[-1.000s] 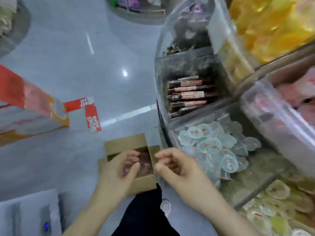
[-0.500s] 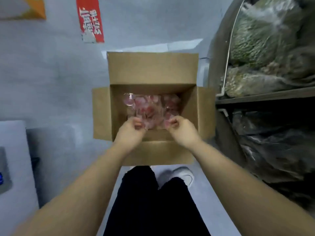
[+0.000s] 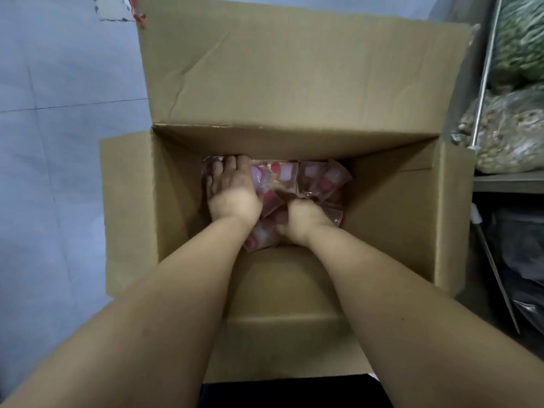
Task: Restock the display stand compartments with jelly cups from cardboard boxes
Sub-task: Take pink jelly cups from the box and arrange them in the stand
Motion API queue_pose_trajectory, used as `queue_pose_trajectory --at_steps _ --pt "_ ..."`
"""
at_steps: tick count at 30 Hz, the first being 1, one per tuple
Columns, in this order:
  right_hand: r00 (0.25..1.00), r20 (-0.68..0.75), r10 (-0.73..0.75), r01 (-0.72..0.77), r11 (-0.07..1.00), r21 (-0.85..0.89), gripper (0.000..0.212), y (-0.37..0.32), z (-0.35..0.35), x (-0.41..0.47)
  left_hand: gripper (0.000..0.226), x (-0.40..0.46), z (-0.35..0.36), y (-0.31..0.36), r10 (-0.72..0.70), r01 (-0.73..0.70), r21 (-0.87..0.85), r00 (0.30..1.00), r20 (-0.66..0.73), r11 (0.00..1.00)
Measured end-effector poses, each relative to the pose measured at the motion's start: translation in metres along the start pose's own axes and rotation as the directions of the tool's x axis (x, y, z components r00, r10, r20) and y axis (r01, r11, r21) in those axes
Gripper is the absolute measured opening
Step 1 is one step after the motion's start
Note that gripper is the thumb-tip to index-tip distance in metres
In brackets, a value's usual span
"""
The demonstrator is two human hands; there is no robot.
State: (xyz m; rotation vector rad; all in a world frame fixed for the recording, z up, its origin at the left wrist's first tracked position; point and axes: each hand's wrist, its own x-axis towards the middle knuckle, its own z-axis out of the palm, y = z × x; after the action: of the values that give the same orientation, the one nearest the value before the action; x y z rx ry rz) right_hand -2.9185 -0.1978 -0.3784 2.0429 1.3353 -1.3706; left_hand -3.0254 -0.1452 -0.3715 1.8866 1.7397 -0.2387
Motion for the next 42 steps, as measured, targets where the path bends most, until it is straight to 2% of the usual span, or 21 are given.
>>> queue_pose_trajectory --at_steps 2,4,8,10,12,14,16,19,23,25,27,29,32,35,39,42 --pt "0.997 -0.067 0.030 -0.024 0.996 0.081 0.047 0.002 -0.005 -0.005 0.044 -0.001 -0.001 -0.001 -0.015 0.014 -0.059 1.000 -0.018 0.998" --pt "0.989 -0.127 0.072 -0.037 0.965 0.260 0.038 0.007 -0.017 -0.021 0.047 -0.012 -0.011 0.001 -0.036 0.038 -0.205 0.999 0.013 0.978" --pt "0.970 -0.206 0.131 0.014 0.810 0.586 0.027 0.016 -0.040 -0.084 0.044 -0.065 -0.052 0.010 -0.053 0.051 -0.450 0.999 0.008 0.892" --pt "0.964 -0.189 0.190 0.039 0.596 0.802 0.025 0.009 -0.055 -0.130 0.046 -0.100 -0.085 0.019 -0.032 0.022 -0.492 0.999 -0.011 0.870" --pt "0.970 -0.136 0.200 0.074 0.291 0.954 0.027 0.000 -0.082 -0.185 0.053 -0.131 -0.132 0.035 -0.019 0.007 -0.511 1.000 -0.019 0.860" --pt "0.993 -0.054 0.102 0.055 -0.008 0.998 0.034 -0.007 -0.114 -0.251 0.061 -0.166 -0.187 0.057 0.005 -0.016 -0.518 1.000 -0.023 0.855" --pt "0.998 -0.057 -0.029 0.049 -0.218 0.975 0.040 -0.013 -0.146 -0.323 0.058 -0.203 -0.249 0.084 0.049 -0.075 -0.520 0.997 -0.064 0.851" --pt "0.975 -0.145 -0.167 0.060 -0.430 0.901 0.039 -0.020 -0.198 -0.431 0.046 -0.254 -0.347 0.133 0.154 -0.192 -0.570 0.981 -0.115 0.799" --pt "0.896 -0.352 -0.271 0.123 -0.610 0.783 0.034 -0.023 -0.264 -0.556 0.055 -0.314 -0.459 0.206 0.334 -0.427 -0.572 0.904 -0.266 0.701" --pt "0.849 -0.458 -0.263 0.194 -0.650 0.735 0.030 -0.016 -0.289 -0.608 0.056 -0.347 -0.497 0.245 0.408 -0.513 -0.601 0.857 -0.315 0.613" --pt "0.800 -0.554 -0.228 0.281 -0.673 0.684 0.040 -0.002 -0.305 -0.653 0.055 -0.377 -0.521 0.279 0.497 -0.570 -0.628 0.809 -0.315 0.529" --pt "0.742 -0.648 -0.172 0.415 -0.641 0.646 0.050 0.018 -0.315 -0.691 0.053 -0.402 -0.535 0.312 0.588 -0.611 -0.632 0.756 -0.287 0.477" --pt "0.646 -0.761 -0.063 0.637 -0.504 0.583 0.053 0.052 -0.329 -0.733 0.054 -0.427 -0.545 0.358 0.686 -0.660 -0.628 0.678 -0.264 0.411" --pt "0.568 -0.815 0.116 0.787 -0.368 0.496 0.058 0.087 -0.337 -0.762 0.061 -0.441 -0.547 0.400 0.762 -0.711 -0.598 0.600 -0.242 0.370" --pt "0.466 -0.813 0.350 0.884 -0.134 0.449 0.050 0.127 -0.344 -0.786 0.058 -0.448 -0.546 0.448 0.831 -0.751 -0.572 0.517 -0.202 0.328" --pt "0.328 -0.792 0.515 0.909 0.056 0.412 0.038 0.147 -0.356 -0.796 0.055 -0.445 -0.544 0.485 0.887 -0.782 -0.557 0.432 -0.163 0.279"
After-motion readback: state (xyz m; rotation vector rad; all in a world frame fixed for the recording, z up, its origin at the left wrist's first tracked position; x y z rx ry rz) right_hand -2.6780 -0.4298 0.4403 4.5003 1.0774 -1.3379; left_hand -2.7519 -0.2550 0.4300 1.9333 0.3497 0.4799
